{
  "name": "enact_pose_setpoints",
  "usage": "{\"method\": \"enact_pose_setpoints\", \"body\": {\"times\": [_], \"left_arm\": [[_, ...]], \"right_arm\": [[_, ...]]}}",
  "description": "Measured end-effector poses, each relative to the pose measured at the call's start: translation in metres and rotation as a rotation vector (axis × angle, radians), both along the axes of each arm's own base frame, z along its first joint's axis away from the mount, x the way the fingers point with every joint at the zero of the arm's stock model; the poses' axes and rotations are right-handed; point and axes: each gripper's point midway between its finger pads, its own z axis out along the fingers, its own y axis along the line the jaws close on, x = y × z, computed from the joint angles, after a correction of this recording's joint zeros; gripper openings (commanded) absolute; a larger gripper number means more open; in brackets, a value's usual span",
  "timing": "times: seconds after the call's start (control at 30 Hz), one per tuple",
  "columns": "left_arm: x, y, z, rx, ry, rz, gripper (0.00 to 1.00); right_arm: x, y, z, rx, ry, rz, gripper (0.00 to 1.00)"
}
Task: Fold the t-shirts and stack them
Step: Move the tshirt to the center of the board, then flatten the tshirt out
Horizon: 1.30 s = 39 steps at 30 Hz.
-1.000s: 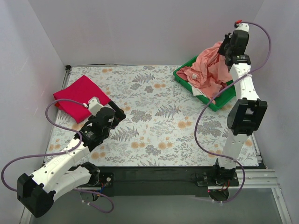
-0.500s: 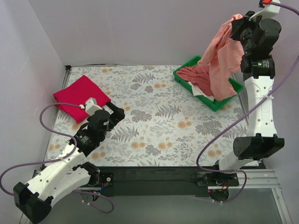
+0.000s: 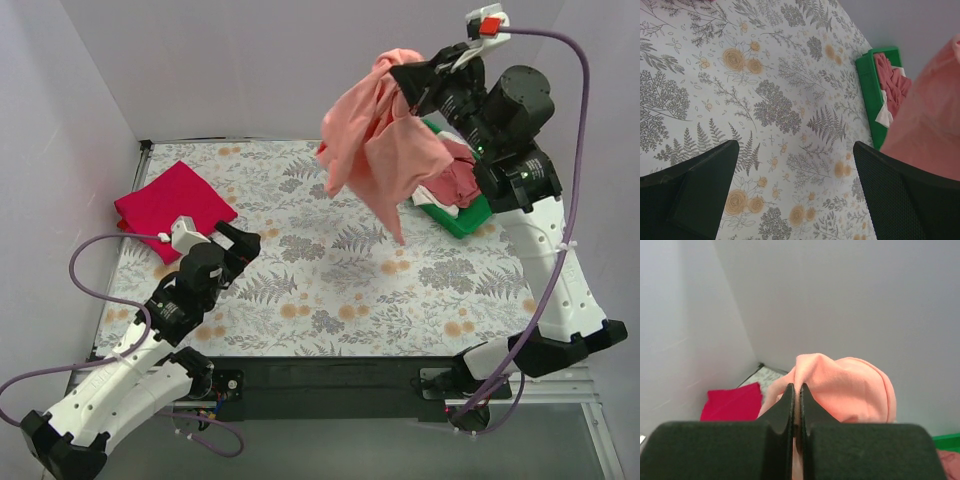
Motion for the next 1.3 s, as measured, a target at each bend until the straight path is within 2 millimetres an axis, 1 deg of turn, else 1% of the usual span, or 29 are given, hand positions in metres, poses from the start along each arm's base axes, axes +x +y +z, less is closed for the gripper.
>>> {"method": "enact_pose_setpoints", "body": {"times": [0.07, 0.1, 0.13, 0.2, 0.23, 0.3, 0.37, 0.4, 0.43, 0.47, 0.5, 0.53, 0.57, 0.6, 0.63, 0.67, 0.7, 0.73, 0.77, 0.8, 0.9, 1.0, 1.13, 1.2, 1.23, 1.3], "left_arm": [[-0.003, 0.002, -0.003, -0.006, 0.018, 0.007, 0.98], [-0.005, 0.003, -0.006, -0.005, 0.031, 0.011, 0.98], [-0.006, 0.004, -0.009, -0.005, 0.043, 0.014, 0.98], [-0.010, 0.005, -0.015, -0.007, 0.071, 0.023, 0.98], [-0.012, 0.006, -0.018, -0.009, 0.085, 0.026, 0.98], [-0.014, 0.007, -0.022, -0.010, 0.105, 0.029, 0.98], [-0.016, 0.006, -0.025, -0.014, 0.121, 0.027, 0.98], [-0.018, 0.006, -0.026, -0.015, 0.128, 0.025, 0.98], [-0.018, 0.005, -0.027, -0.016, 0.135, 0.021, 0.98], [-0.019, 0.005, -0.029, -0.017, 0.140, 0.017, 0.98], [-0.020, 0.004, -0.031, -0.016, 0.148, 0.012, 0.98], [-0.020, 0.003, -0.034, -0.015, 0.156, 0.007, 0.98], [-0.021, 0.001, -0.039, -0.011, 0.171, -0.001, 0.98], [-0.022, -0.002, -0.045, -0.004, 0.194, -0.016, 0.98], [-0.022, -0.003, -0.048, -0.002, 0.204, -0.021, 0.98], [-0.023, -0.006, -0.055, 0.007, 0.225, -0.034, 0.98], [-0.024, -0.009, -0.061, 0.015, 0.248, -0.049, 0.98], [-0.026, -0.012, -0.070, 0.025, 0.275, -0.070, 0.98], [-0.028, -0.016, -0.078, 0.034, 0.307, -0.094, 0.98], [-0.030, -0.021, -0.084, 0.037, 0.329, -0.118, 0.98], [-0.036, -0.040, -0.104, 0.030, 0.385, -0.224, 0.98], [-0.047, -0.061, -0.118, 0.019, 0.424, -0.333, 0.98], [-0.067, -0.095, -0.126, 0.035, 0.444, -0.489, 0.98], [-0.078, -0.111, -0.129, 0.056, 0.451, -0.556, 0.97], [-0.084, -0.120, -0.132, 0.073, 0.459, -0.592, 0.94], [-0.090, -0.134, -0.136, 0.099, 0.477, -0.636, 0.91]], "right_arm": [[-0.012, 0.017, -0.014, -0.008, 0.026, 0.057, 0.01], [-0.016, 0.026, -0.027, -0.014, 0.049, 0.086, 0.01], [-0.020, 0.033, -0.042, -0.019, 0.077, 0.109, 0.01], [-0.025, 0.041, -0.081, -0.038, 0.148, 0.137, 0.01], [-0.024, 0.043, -0.106, -0.045, 0.192, 0.139, 0.01], [-0.025, 0.038, -0.161, -0.074, 0.291, 0.109, 0.01], [-0.025, 0.028, -0.227, -0.101, 0.410, 0.045, 0.01], [-0.027, 0.020, -0.264, -0.123, 0.478, 0.005, 0.01], [-0.030, 0.012, -0.295, -0.145, 0.532, -0.028, 0.05], [-0.036, 0.000, -0.339, -0.172, 0.608, -0.080, 0.09], [-0.043, -0.010, -0.370, -0.203, 0.670, -0.118, 0.11], [-0.051, -0.023, -0.405, -0.233, 0.742, -0.169, 0.16], [-0.058, -0.037, -0.433, -0.255, 0.802, -0.219, 0.20], [-0.064, -0.047, -0.451, -0.269, 0.841, -0.259, 0.32], [-0.070, -0.059, -0.468, -0.280, 0.880, -0.304, 0.39], [-0.075, -0.071, -0.479, -0.282, 0.905, -0.351, 0.47], [-0.078, -0.081, -0.485, -0.277, 0.923, -0.395, 0.55], [-0.081, -0.089, -0.488, -0.274, 0.927, -0.432, 0.65], [-0.082, -0.095, -0.486, -0.272, 0.923, -0.458, 0.71], [-0.082, -0.099, -0.481, -0.262, 0.908, -0.480, 0.82], [-0.082, -0.108, -0.463, -0.220, 0.858, -0.526, 0.98], [-0.086, -0.117, -0.449, -0.188, 0.819, -0.561, 0.98], [-0.090, -0.128, -0.433, -0.136, 0.770, -0.601, 0.98], [-0.093, -0.132, -0.429, -0.119, 0.751, -0.617, 0.98], [-0.094, -0.135, -0.428, -0.114, 0.745, -0.625, 0.98], [-0.097, -0.139, -0.429, -0.113, 0.742, -0.639, 0.98]]}}
